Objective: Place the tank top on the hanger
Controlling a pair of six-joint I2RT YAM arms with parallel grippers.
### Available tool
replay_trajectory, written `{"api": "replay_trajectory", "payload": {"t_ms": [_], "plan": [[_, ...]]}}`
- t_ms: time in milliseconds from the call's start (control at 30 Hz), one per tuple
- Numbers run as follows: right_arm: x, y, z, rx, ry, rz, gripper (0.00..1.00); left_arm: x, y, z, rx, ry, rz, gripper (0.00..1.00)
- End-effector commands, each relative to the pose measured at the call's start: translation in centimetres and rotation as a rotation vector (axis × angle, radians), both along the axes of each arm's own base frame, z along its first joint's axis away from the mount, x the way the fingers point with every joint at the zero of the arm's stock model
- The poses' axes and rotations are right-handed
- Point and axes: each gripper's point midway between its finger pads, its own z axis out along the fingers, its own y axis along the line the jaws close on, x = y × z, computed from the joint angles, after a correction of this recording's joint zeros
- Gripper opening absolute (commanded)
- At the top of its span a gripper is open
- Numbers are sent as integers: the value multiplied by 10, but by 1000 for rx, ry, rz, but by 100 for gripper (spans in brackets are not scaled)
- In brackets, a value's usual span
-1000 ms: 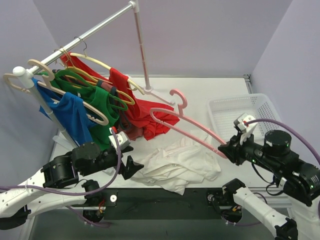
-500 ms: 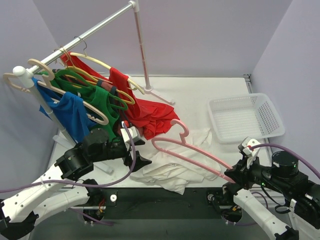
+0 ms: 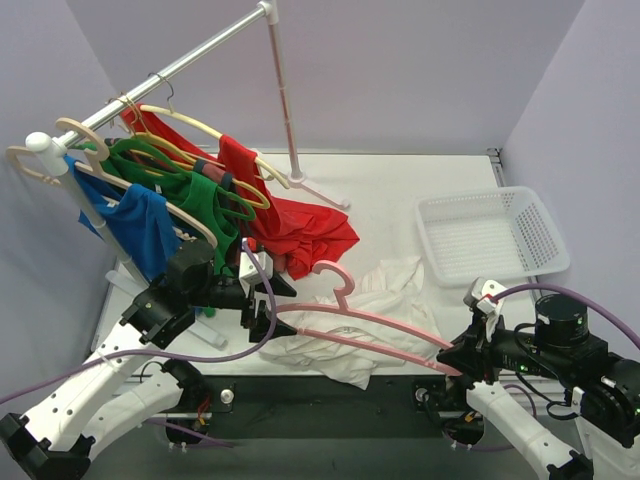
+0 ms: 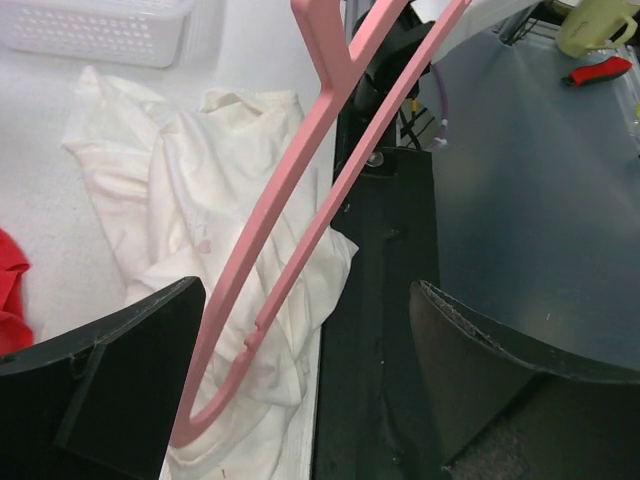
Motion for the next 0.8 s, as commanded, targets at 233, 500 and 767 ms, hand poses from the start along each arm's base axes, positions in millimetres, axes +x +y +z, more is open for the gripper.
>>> {"api": "replay_trajectory", "payload": {"t_ms": [233,500,767], "plan": [[-5,20,12,86,39,98,0,-23,-5,5,-86,-3,-194,93],[-3,29,19,135,42,115,0,-22,-5,-6,-76,19,-184,90],[-1,32,22,151,39,119,0,-12,-7,-15,-49,29,-121,37]]}}
